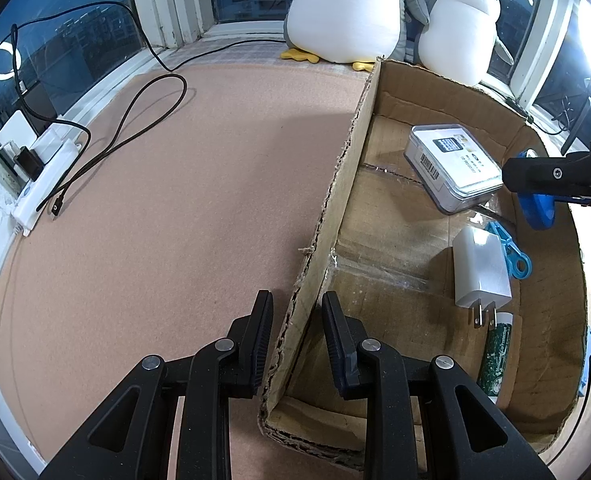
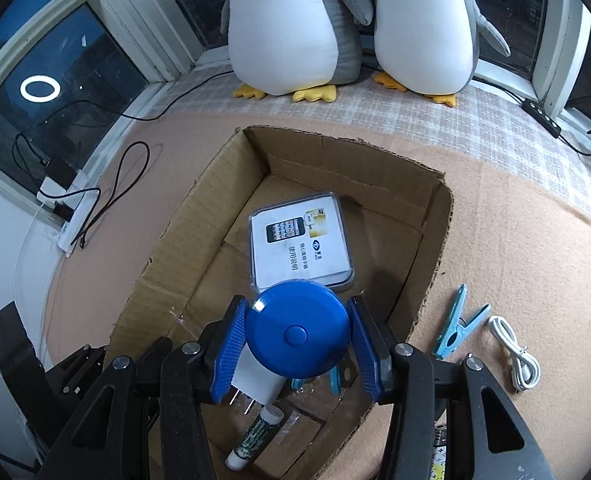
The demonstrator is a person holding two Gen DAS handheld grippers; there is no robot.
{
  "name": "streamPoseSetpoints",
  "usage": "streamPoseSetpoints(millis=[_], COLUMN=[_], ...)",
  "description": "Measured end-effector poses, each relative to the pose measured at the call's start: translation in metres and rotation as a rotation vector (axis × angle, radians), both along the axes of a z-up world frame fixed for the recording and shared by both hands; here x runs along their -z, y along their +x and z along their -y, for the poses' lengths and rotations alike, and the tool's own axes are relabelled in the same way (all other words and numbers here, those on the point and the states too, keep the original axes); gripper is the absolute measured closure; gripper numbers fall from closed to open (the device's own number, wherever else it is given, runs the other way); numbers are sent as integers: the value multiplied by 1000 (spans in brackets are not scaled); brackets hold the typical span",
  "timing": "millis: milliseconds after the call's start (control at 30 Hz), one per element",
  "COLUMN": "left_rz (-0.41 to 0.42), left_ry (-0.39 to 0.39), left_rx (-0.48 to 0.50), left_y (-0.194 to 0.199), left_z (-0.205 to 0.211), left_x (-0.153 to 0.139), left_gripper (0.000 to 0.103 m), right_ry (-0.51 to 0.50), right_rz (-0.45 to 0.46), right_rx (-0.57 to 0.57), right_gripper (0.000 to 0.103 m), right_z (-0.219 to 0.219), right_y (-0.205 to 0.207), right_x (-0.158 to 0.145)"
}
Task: Organize rigid objects
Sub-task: 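Carry the tape measure into the box and open the right gripper, then move the right gripper back to the white coiled cable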
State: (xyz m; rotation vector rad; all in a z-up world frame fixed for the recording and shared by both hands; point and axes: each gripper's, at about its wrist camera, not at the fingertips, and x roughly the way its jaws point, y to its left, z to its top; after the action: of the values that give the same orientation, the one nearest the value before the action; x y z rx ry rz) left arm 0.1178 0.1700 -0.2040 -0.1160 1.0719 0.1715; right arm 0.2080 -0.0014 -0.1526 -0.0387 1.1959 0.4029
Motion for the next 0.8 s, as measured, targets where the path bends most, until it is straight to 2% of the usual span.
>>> streamPoseSetpoints(millis=[167,500,633,800], left_rz=[-1,-1,-1,-3], left_ry=[3,6,8,10], left_rx=[0,0,1,1], left_y=[0,1,1,1], left_z=[1,1,2,3], left_x=[0,0,-1,-1], left_gripper=[75,75,75,75], right_ry=[3,23,56,48], right_rz=[9,49,80,140], right_rx=[-22,-33,-23,-20], right_gripper=[45,45,45,45], right_z=[-3,12,35,71], right_y=[-3,-14,-19,-28], right_x=[-2,-23,-38,-56])
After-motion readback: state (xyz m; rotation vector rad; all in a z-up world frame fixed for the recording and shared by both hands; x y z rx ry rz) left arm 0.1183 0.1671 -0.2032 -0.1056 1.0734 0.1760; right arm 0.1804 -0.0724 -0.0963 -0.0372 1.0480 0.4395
